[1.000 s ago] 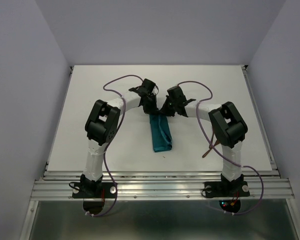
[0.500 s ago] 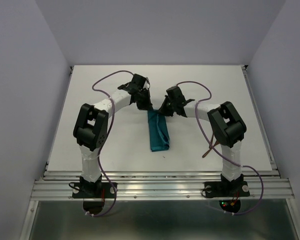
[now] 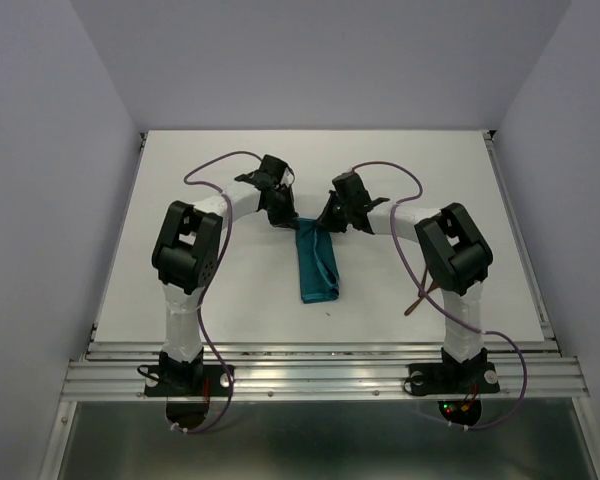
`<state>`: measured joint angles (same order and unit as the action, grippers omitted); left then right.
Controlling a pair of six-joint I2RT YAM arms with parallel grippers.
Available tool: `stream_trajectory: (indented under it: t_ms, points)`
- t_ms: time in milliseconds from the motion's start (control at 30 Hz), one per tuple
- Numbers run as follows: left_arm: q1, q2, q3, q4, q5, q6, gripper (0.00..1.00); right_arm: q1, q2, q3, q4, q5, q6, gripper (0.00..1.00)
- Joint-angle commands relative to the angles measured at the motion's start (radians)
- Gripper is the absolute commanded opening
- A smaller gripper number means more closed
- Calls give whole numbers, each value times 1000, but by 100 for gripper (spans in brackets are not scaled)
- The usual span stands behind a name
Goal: Fold the napkin into a case and place the utensils inside
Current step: Fold the 2/3-rectangle-folded napkin at the center of the board.
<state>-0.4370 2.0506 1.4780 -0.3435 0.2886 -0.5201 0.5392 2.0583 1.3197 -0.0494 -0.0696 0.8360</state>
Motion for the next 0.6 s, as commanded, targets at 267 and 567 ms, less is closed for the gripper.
stream_trajectory:
  t_ms: [267, 567]
  points:
    - [-5, 32, -47, 34, 17, 15, 0, 15, 16, 26, -67, 16, -28, 1]
    - [-5, 49, -62, 23, 1, -3, 0, 15, -59, 27, -75, 13, -38, 1]
